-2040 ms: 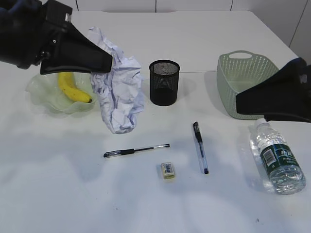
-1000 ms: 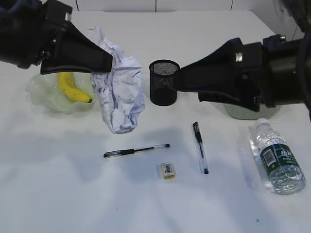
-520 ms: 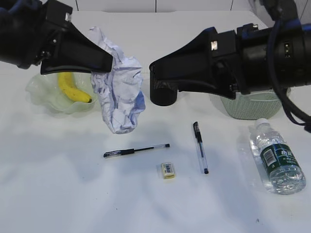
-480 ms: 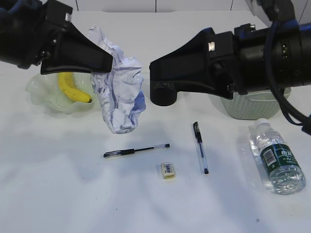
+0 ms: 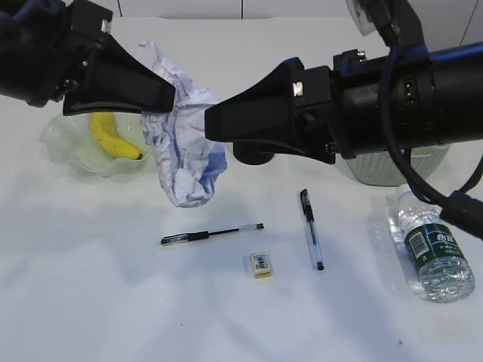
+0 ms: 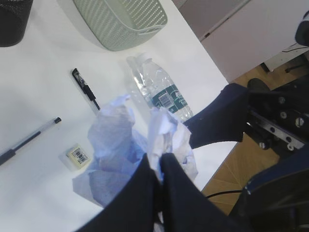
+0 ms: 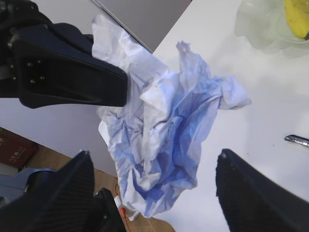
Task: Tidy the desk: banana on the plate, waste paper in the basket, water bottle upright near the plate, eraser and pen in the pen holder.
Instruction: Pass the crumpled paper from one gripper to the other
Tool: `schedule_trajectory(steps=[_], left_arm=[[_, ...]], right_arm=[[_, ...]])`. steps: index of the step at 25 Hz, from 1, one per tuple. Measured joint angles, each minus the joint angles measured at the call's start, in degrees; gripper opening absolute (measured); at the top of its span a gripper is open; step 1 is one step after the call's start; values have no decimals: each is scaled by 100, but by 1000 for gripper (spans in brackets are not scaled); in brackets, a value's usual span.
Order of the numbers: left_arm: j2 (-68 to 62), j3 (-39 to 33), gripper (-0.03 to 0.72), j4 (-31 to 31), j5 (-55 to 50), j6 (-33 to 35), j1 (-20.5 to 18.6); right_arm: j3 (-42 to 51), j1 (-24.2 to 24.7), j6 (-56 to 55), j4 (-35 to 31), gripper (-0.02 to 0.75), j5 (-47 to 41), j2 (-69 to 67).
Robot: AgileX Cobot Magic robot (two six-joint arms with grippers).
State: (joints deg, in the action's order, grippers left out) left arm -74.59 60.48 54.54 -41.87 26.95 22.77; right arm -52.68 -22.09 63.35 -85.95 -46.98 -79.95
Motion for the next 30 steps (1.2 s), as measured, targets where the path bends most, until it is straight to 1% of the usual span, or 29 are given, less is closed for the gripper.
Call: schedule_trajectory(steps=[8,14,23,26,30], left_arm=[[0,0,-18,69,0,0,0],[0,0,-18,83,0,0,0],[0,0,-18,116,0,0,0],[0,0,-18,128,0,0,0],[0,0,-18,128,0,0,0]], right_arm=[[0,-83,230,-375,585,197,-17],[-57,-83,252,-421,585,198,-247],[-313,-264,265,-434,583,102,-489],[-313,-273,265,-423,543,102,-554],[-313,-273,265,-423,423,102,-589]])
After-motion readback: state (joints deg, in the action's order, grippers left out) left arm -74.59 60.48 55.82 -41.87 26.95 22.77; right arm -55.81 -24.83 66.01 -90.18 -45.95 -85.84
